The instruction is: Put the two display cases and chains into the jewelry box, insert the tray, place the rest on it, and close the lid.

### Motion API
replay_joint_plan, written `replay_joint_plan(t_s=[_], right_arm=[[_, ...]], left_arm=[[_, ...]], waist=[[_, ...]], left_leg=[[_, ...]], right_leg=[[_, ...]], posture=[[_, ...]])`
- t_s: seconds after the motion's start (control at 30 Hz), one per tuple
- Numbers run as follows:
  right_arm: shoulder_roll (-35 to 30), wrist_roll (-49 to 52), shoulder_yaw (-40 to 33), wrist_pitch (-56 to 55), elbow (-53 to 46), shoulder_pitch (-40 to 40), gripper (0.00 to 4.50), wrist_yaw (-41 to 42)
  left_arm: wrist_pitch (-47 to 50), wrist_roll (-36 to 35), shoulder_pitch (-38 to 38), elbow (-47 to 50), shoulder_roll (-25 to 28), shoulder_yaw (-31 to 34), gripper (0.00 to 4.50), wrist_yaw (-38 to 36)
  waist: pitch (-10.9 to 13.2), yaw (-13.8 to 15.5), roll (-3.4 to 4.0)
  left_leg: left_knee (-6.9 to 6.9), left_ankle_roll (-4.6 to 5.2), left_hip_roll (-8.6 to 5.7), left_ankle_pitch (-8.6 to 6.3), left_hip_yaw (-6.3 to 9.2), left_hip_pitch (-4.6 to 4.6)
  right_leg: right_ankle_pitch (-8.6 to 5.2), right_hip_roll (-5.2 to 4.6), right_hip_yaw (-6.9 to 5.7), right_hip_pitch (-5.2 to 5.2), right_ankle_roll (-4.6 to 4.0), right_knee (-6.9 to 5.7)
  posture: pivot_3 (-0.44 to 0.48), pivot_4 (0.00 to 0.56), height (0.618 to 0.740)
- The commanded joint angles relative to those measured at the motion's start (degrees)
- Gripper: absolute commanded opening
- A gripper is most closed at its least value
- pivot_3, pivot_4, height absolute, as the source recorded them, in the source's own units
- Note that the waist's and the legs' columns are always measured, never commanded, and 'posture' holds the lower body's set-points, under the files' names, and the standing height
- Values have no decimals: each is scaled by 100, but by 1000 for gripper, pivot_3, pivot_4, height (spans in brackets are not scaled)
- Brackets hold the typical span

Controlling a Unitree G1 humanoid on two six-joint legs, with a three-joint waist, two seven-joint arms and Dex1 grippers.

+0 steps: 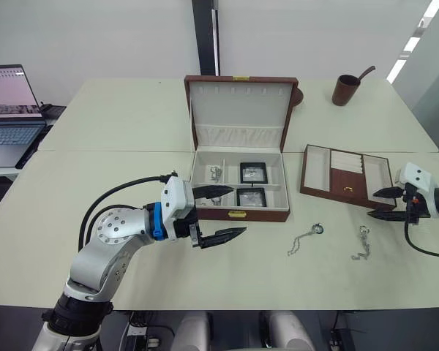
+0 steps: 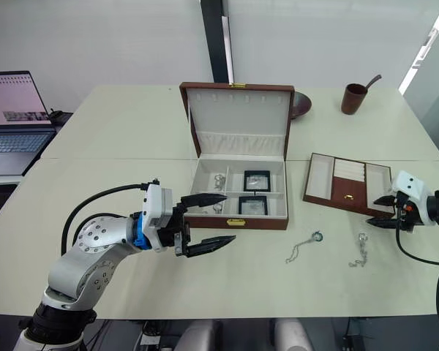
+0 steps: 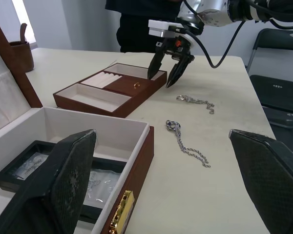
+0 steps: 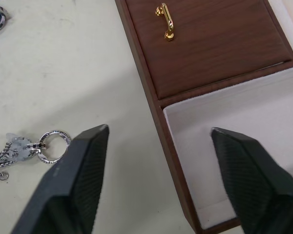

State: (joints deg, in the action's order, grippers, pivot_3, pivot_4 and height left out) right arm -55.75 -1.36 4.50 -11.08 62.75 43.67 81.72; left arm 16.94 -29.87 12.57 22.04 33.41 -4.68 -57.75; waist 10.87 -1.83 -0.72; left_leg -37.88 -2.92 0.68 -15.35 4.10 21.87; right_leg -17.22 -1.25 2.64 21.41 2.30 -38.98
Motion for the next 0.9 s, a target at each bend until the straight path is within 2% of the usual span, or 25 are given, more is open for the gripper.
replay_joint_plan(t_s=[0.03, 0.27, 0.33, 0.7, 0.9], right_arm=[[-32, -46, -79, -132, 33, 93, 2217, -70], [-19, -71, -103, -191, 50, 87, 428, -104], [-30, -70, -116, -207, 48, 83, 34, -107], [-102, 79, -259, -178, -92, 32, 5, -32], [-349, 584, -729, 281, -857, -299, 5, 235]], left_arm=[[-148, -6, -12, 59, 20, -22, 4500, -172], [-118, -3, 38, 23, -59, -77, 4500, -218], [-114, -4, 63, -12, -74, -76, 4500, -210], [-201, 66, 88, -106, -175, -168, 4500, -234], [-284, 157, -10, -147, -228, -118, 4500, -118]], waist=[[0, 0, 0], [0, -1, 0], [0, -1, 0], [0, -4, 1], [5, 1, 12]], left_leg=[[0, 0, -1, 0, 0, 0], [0, 0, 0, 0, 1, 0], [-1, 0, 0, 0, 0, 0], [-2, 0, 0, 0, 0, -1], [-2, 0, 1, 0, 2, 1]], right_leg=[[0, 0, 0, 0, 0, 0], [0, 0, -1, -1, 0, 0], [0, 0, 0, -1, 0, 0], [0, 1, 0, -1, 0, 0], [0, -1, 0, 0, 0, -1]], posture=[[0, 150, 740], [0, 150, 740], [0, 150, 740], [0, 150, 740], [0, 150, 740]])
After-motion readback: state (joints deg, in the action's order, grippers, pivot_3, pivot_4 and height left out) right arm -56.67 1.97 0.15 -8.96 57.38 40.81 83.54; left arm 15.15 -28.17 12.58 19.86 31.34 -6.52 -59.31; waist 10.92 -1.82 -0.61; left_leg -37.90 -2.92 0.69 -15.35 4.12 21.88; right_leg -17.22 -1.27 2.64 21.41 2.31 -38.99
